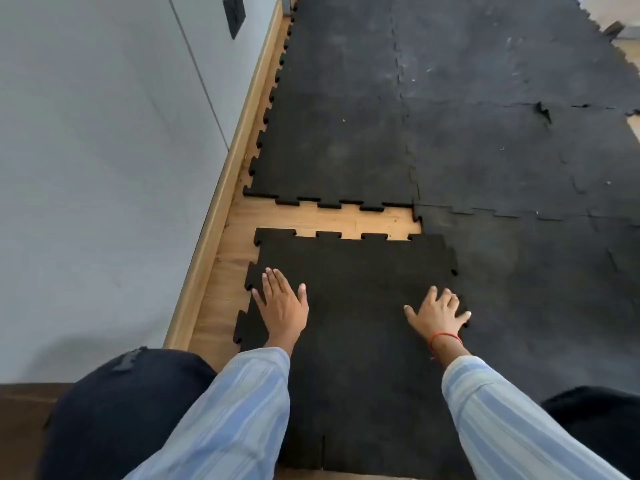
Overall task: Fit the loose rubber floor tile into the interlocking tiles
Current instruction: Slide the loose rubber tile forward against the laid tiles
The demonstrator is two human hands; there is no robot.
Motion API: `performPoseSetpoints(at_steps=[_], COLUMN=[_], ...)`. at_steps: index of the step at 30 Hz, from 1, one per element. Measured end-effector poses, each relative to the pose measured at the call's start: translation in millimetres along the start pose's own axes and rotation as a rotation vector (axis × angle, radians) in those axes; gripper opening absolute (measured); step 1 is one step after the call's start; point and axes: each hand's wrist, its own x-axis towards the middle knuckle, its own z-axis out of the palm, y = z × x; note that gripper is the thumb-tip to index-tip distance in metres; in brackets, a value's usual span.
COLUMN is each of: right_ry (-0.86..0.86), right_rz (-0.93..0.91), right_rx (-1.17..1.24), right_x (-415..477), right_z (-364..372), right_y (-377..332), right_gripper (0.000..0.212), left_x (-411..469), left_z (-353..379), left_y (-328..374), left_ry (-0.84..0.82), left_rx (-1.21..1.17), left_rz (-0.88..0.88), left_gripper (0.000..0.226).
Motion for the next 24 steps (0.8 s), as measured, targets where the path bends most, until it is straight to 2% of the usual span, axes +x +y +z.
performPoseSetpoints(at_steps=[5,9,12,17,24], right_ry=[-0.043,-0.057,-0.058,0.017,-0.003], right_rz=[0.148,0.226,0.254,0.313,0.471], right_rx=[0.045,0.158,0.241,0.444,0.697], right_x=[4.3,13.5,19.7,21.4,33.4], right_z=[7.3,7.9,1.5,6.7,-5.4], right_y=[13.3,18.6,20.8,28.7,31.3], right_gripper=[0.101,0.122,0.129,0.128,0.115], left_x=[4.9,9.3,17.2,24.8,37.4], left_z=[6.0,12.1,10.0,5.3,-4.2], left_y=[-20.1,-31.8,-26.4,-24.8,-35.0], left_ry=[-0.077,-0.201,-0.189,-0.062,-0.085], left_rx=[-0.013,-0.077,-0.084,-0.206,-0.497], left_rz=[-0.115,-0.333,-0.401,-0.45,-0.604], left_gripper=[0.076,0.086,0.093,0.079,0.066])
